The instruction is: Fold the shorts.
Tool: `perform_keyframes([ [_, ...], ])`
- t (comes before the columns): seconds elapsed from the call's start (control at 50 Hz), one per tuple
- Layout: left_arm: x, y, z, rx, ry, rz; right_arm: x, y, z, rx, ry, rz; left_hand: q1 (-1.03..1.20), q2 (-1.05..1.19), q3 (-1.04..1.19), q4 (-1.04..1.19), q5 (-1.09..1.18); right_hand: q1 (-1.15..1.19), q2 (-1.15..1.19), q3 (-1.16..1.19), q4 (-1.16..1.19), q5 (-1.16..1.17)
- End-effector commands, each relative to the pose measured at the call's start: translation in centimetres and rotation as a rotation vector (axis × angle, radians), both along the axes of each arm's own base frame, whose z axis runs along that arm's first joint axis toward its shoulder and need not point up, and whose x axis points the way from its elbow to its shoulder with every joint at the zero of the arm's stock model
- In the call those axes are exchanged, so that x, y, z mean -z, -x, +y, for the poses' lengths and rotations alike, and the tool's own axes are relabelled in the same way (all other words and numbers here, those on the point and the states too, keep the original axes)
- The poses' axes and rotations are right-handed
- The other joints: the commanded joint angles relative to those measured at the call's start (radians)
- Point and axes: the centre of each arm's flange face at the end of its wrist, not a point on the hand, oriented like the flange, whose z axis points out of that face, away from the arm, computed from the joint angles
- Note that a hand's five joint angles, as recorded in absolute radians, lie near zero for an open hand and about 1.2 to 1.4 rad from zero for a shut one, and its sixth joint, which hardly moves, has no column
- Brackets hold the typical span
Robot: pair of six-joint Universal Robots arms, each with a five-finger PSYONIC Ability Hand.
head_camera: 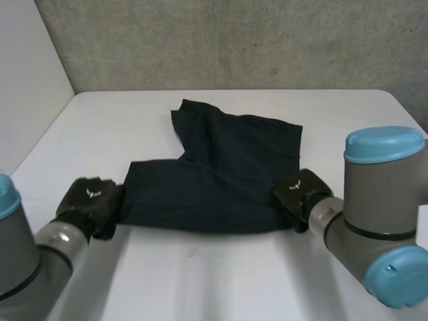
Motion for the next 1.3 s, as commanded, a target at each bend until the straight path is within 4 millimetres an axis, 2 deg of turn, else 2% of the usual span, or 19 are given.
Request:
perform_keyframes([
  [0.02,0.6,-0.8,5.4,0.083,-0.186,-0.122,-0.4,2.3,4.3,-0.042,-0.159,0.137,0.274,0.198,0.205,0.195,0.241,0.417,0.213,0.187,0.204,0.230],
  [0.04,0.7,-0.8,6.7,0.117,-0.222,-0.143,-0.4,2.9,5.5,-0.070,-0.183,0.186,0.274,0.198,0.205,0.195,0.241,0.417,0.213,0.187,0.204,0.230],
  [0.12,0.8,-0.9,8.8,0.164,-0.264,-0.167,-0.1,4.2,7.6,-0.131,-0.206,0.276,0.274,0.198,0.205,0.195,0.241,0.417,0.213,0.187,0.204,0.230],
  [0.28,-0.6,-0.7,8.7,0.186,-0.194,-0.169,0.1,4.6,8.3,-0.157,-0.217,0.280,0.274,0.198,0.205,0.195,0.241,0.417,0.213,0.187,0.204,0.230],
  [0.36,-2.0,0.2,7.4,0.219,-0.106,-0.174,0.2,4.0,8.2,-0.191,-0.201,0.238,-0.815,-0.891,-0.884,-0.894,-0.848,0.417,0.213,0.187,0.204,0.230],
  [0.42,-3.6,1.3,5.6,0.251,0.003,-0.159,0.2,3.6,7.8,-0.208,-0.170,0.194,-0.870,-0.947,-0.940,-0.949,-0.903,0.417,0.213,0.187,0.204,0.230],
  [0.46,-4.9,2.6,3.6,0.279,0.104,-0.129,0.4,3.5,7.7,-0.210,-0.156,0.182,-0.876,-0.952,-0.945,-0.955,-0.909,0.417,0.213,0.187,0.204,0.230],
  [0.5,-5.2,3.6,2.2,0.297,0.154,-0.105,0.6,3.4,7.7,-0.212,-0.145,0.174,-0.862,-0.938,-0.931,-0.941,-0.895,0.417,0.213,0.187,0.204,0.230],
  [0.54,-5.7,5.6,-1.0,0.341,0.260,-0.054,0.8,3.4,7.6,-0.212,-0.133,0.166,-0.847,-0.923,-0.916,-0.926,-0.880,0.417,0.213,0.187,0.204,0.230],
  [0.58,-5.6,6.7,-2.5,0.375,0.296,-0.031,0.8,3.3,7.5,-0.205,-0.126,0.152,-0.826,-0.903,-0.896,-0.906,-0.859,0.417,0.213,0.187,0.204,0.230],
  [0.6,-5.2,7.8,-4.0,0.415,0.318,-0.014,0.9,3.3,7.5,-0.201,-0.127,0.145,-0.806,-0.882,-0.875,-0.885,-0.839,0.417,0.213,0.187,0.204,0.230],
  [0.68,-3.8,10.4,-7.4,0.509,0.340,0.018,0.9,3.1,7.3,-0.179,-0.124,0.109,-0.759,-0.835,-0.828,-0.838,-0.792,0.417,0.213,0.187,0.204,0.230],
  [0.76,-2.0,12.6,-10.7,0.561,0.345,0.033,0.8,3.0,7.1,-0.171,-0.119,0.092,-0.729,-0.806,-0.799,-0.809,-0.762,0.417,0.213,0.187,0.204,0.230],
  [0.84,0.1,13.8,-13.4,0.581,0.320,0.030,0.8,3.1,6.7,-0.162,-0.113,0.083,-0.697,-0.773,-0.766,-0.776,-0.730,0.417,0.213,0.187,0.204,0.230],
  [0.96,3.0,15.1,-15.4,0.631,0.270,0.028,0.9,3.4,6.1,-0.129,-0.117,0.066,-0.694,-0.770,-0.763,-0.773,-0.727,0.417,0.213,0.187,0.204,0.230],
  [1.12,6.2,14.9,-16.9,0.650,0.234,-0.040,1.1,3.8,5.4,-0.106,-0.120,0.052,-0.615,-0.691,-0.684,-0.694,-0.648,0.417,0.213,0.187,0.204,0.230],
  [1.18,6.3,15.0,-17.4,0.638,0.248,-0.049,1.1,3.9,5.2,-0.100,-0.117,0.050,-0.308,-0.384,-0.377,-0.387,-0.341,0.417,0.213,0.187,0.204,0.230],
  [1.22,6.0,15.0,-17.6,0.627,0.261,-0.046,1.1,4.0,5.1,-0.094,-0.117,0.050,0.073,-0.004,0.003,-0.007,0.040,0.417,0.213,0.187,0.204,0.230],
  [1.3,5.7,14.8,-18.0,0.580,0.267,-0.056,1.2,4.1,5.1,-0.092,-0.120,0.051,0.274,0.198,0.205,0.195,0.241,0.417,0.213,0.187,0.204,0.230],
])
